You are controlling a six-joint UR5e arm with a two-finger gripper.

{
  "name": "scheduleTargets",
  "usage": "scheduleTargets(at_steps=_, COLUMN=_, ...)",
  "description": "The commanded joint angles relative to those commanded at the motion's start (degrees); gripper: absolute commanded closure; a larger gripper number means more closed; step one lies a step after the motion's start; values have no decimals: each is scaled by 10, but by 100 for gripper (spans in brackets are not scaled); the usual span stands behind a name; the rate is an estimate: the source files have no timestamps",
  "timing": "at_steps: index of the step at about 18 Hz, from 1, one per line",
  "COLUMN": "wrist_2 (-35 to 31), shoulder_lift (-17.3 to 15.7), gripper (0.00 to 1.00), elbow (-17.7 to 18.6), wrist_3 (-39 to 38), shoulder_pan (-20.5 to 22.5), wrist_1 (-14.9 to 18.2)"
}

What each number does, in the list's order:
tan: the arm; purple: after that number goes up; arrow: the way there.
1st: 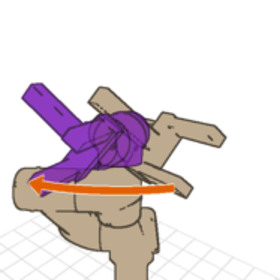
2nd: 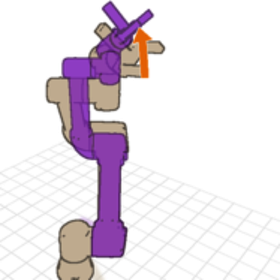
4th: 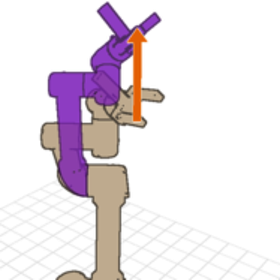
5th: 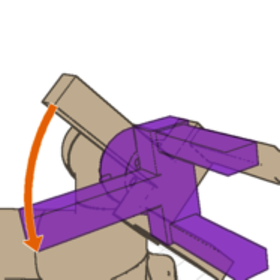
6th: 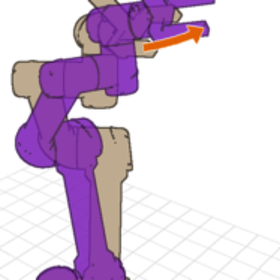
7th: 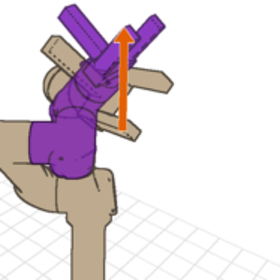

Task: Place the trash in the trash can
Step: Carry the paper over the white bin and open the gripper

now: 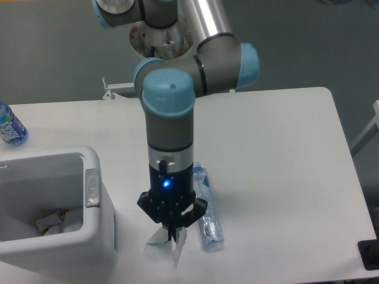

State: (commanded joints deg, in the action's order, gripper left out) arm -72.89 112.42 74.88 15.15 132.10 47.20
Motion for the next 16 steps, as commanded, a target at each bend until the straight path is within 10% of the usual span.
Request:
scheduleTargets(at_steps=5, wrist_2=181, shoulder_lift=-35, gripper=93, elbow=-1, wrist_3=-74, shoulder_pan=17, wrist_1=0)
scheduleTargets(at_steps=16, wrist_2=255, shoulder_lift=-77, gripper=93, elbow=48, wrist_3=-106, shoulder_pan=-34, wrist_1=-1)
